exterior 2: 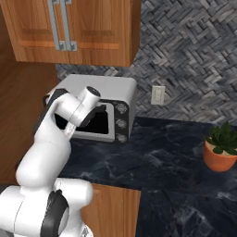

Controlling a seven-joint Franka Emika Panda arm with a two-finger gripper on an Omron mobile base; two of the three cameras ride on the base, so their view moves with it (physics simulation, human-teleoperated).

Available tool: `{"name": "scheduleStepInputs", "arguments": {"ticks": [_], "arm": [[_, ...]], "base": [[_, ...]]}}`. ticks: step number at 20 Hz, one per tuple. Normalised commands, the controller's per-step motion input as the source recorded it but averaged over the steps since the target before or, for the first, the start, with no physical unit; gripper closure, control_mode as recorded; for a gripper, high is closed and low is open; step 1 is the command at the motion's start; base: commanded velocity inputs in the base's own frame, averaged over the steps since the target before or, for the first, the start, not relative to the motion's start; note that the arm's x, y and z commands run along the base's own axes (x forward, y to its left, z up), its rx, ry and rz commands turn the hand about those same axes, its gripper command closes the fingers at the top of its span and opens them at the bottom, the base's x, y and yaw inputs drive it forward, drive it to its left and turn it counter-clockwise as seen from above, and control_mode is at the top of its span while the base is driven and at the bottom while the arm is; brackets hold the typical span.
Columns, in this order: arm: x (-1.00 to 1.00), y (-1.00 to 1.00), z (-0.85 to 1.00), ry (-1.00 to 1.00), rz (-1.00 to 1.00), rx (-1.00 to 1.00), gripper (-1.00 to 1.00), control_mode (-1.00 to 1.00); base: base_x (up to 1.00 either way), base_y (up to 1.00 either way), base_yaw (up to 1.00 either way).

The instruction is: Take the bottled waters from the counter and place them in the freezer to freeze. Close the freezer door after placing the bottles.

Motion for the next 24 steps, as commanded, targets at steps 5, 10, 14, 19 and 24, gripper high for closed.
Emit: {"name": "scheduleStepInputs", "arguments": {"ticks": [5,10,14,19,24], "arm": [[0.0,0.1,-0.53,-0.17,0.28,0.0,-1.0,-1.0],[0.0,0.0,-0.21,0.05,0.05,0.02,-1.0,-1.0],[0.11,0.13,-0.32,0.04,-0.01,0.07,-1.0,-1.0],[0.21,0.18,-0.33,0.0,-0.03,0.06,-1.0,-1.0],[0.21,0.18,-0.25,0.0,0.0,0.04,-1.0,-1.0]], "base": [[0.0,0.0,0.0],[0.0,0.0,0.0],[0.0,0.0,0.0],[0.0,0.0,0.0],[0.0,0.0,0.0]]}}
